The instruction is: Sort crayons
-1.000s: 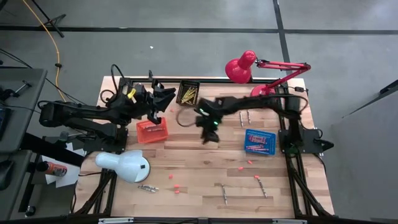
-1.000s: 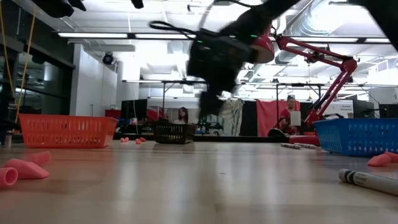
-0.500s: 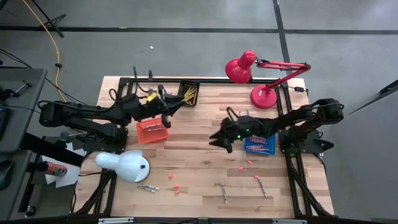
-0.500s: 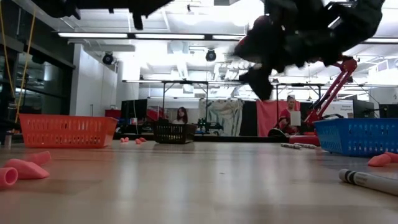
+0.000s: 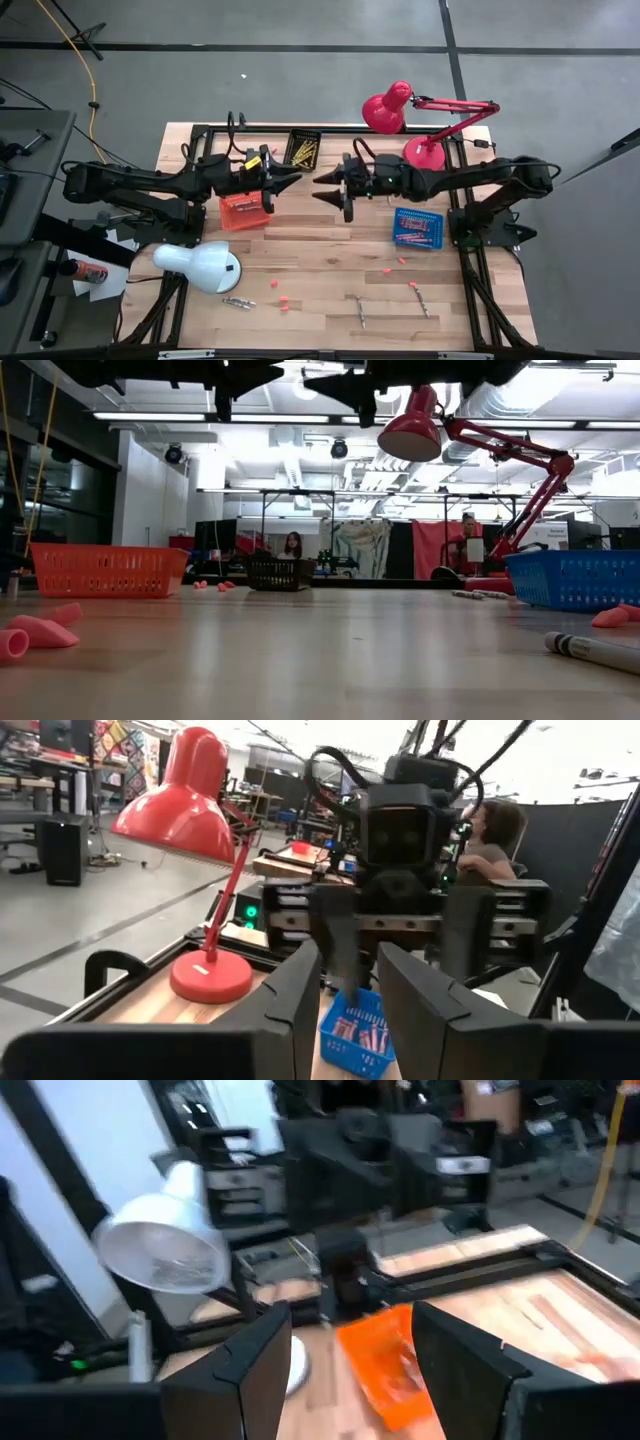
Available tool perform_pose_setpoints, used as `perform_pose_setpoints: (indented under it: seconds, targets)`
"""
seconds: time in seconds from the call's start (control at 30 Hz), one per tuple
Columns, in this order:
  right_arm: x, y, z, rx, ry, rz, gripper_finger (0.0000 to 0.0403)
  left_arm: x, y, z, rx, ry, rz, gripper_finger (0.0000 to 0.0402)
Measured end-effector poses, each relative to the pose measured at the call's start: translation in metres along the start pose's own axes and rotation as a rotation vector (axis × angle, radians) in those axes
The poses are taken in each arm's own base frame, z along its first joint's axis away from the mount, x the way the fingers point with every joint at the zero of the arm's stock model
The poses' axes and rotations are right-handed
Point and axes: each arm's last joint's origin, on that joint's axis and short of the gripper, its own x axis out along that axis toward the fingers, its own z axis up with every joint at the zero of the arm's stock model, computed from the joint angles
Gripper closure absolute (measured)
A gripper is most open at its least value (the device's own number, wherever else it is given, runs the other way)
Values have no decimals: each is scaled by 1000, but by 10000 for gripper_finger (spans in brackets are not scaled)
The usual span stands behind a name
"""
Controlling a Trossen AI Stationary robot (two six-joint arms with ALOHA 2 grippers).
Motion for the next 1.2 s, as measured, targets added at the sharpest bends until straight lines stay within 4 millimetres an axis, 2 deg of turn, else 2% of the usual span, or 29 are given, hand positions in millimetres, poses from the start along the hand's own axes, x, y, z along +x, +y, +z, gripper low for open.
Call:
perform_pose_setpoints:
  seconds: [0.27, 0.77, 0.9, 1.1, 1.2]
  targets:
    - [1, -9, 6, -19, 47, -26, 202, 0, -1, 0, 0, 2, -3, 312]
    - [1, -9, 5, -18, 53, -23, 202, 0, -1, 0, 31, 0, -3, 312]
    - [0, -11, 6, -16, 51, -30, 202, 0, 0, 2, -34, -25, 12, 312]
    - [-10, -16, 18, 29, 32, -53, 202, 1, 5, 6, -122, -40, 34, 312]
    - [-22, -15, 25, 43, 53, -68, 202, 7, 0, 16, -103, 45, -28, 312]
